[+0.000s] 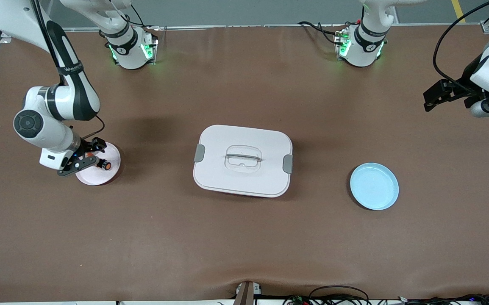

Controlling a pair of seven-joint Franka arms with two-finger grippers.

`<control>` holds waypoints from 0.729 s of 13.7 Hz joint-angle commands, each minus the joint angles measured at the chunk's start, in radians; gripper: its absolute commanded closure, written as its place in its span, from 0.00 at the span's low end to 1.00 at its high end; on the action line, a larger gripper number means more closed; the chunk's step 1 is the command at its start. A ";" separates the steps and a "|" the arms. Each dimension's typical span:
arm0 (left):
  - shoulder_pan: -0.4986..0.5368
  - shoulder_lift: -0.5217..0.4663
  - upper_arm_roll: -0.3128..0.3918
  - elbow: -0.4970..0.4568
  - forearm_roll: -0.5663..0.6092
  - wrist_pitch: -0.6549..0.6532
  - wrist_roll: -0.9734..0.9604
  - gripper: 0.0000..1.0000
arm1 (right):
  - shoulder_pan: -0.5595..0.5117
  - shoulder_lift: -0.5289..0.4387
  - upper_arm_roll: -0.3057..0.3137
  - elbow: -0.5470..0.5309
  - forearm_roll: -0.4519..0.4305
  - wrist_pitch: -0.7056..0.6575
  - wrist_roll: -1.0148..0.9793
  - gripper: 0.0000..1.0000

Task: Transfer orange switch to right arm and place
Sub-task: 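Open the right gripper to release the switch on the plate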

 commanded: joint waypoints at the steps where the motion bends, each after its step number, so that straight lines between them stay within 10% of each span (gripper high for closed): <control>1: -0.006 -0.005 0.007 -0.006 -0.016 0.008 0.021 0.00 | -0.011 -0.044 0.010 -0.013 0.013 -0.007 0.155 0.00; 10: -0.006 -0.005 0.007 -0.006 -0.016 0.006 0.041 0.00 | -0.005 -0.140 0.012 0.047 0.015 -0.120 0.214 0.00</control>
